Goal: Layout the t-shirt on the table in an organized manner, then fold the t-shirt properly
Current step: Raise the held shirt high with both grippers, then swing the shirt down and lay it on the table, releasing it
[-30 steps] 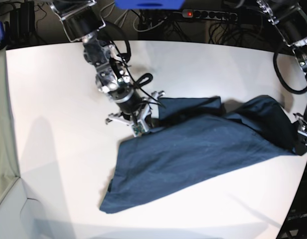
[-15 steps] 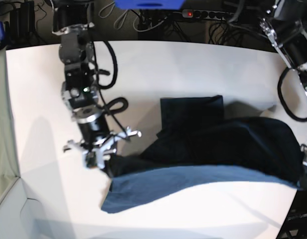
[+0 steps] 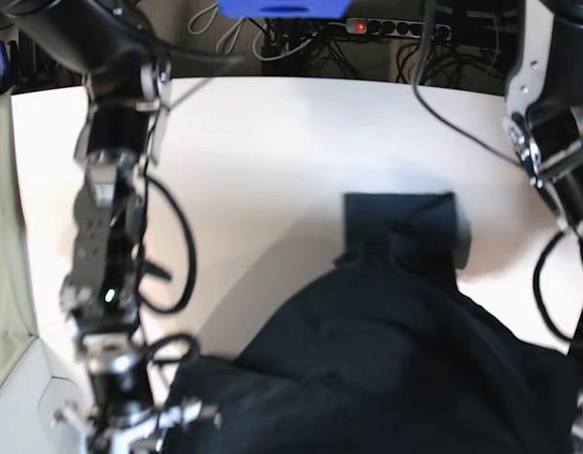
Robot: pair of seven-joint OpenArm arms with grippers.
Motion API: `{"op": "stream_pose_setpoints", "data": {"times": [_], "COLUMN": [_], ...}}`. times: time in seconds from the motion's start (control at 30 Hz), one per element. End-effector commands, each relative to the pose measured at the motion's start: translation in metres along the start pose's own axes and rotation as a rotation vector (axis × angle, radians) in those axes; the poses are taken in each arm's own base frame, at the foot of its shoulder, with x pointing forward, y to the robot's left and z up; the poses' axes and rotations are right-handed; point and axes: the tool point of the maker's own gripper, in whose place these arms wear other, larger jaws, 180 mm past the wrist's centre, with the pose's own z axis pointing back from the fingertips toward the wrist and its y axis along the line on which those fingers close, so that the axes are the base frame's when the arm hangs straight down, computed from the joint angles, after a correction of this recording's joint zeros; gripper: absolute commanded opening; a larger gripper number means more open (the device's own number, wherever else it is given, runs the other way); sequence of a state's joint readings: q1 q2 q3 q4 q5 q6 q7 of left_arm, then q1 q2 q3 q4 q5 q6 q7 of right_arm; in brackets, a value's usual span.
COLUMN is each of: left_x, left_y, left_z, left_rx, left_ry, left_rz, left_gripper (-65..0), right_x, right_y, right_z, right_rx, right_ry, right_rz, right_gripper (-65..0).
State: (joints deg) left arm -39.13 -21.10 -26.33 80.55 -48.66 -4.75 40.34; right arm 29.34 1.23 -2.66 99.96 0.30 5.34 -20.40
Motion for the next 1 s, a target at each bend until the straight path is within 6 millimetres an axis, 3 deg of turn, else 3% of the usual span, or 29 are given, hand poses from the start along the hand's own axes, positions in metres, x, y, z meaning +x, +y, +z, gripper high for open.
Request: {"op": "stream_pose_setpoints", "data": {"times": [0.0, 0.07, 0.23, 0.43, 0.6, 0.7, 0.77, 0.87, 0.97], "left_x": [0.022, 0.023, 0.037, 0.077, 0.107, 0.126, 0.127, 0.125, 0.102], "left_y": [-0.020, -0.044, -0.075, -0.118, -0.146, -0.161, -0.167, -0.163, -0.152], "left_z": [-0.008, -0.024, -0.063, -0.085, -0.081, -0.065, -0.053, -0.029, -0.012], "left_rx": [-0.041, -0.077, -0.105, -0.158, -0.210, -0.246, -0.263, -0.263, -0.254], "left_ry": [-0.052, -0.042, -0.020, -0.052, -0.107, -0.170, -0.193, -0.228, -0.210], "left_rz": [-0.023, -0.042, -0.039, -0.062, -0.081, -0.117, -0.151, -0.232, -0.297], "left_gripper": [-64.8, -64.8, -64.8, -64.8, -64.8, -64.8, -64.8, -64.8, -64.8], "right_x": [0.031, 0.043, 0.084, 0.122, 0.152, 0.165, 0.169, 0.154, 0.126], "right_y": [-0.008, -0.023, -0.068, -0.100, -0.109, -0.109, -0.113, -0.113, -0.110], "right_z": [-0.012, -0.025, -0.054, -0.070, -0.071, -0.067, -0.060, -0.050, -0.036], "right_rx": [-0.014, -0.048, -0.132, -0.176, -0.192, -0.195, -0.206, -0.206, -0.201], "right_ry": [-0.080, -0.096, -0.158, -0.205, -0.256, -0.277, -0.280, -0.249, -0.206], "right_rz": [0.008, 0.003, 0.013, 0.056, 0.072, 0.076, 0.094, 0.105, 0.126], "right_gripper": [-65.0, -65.0, -65.0, -65.0, -65.0, -65.0, -65.0, -65.0, -65.0]}}
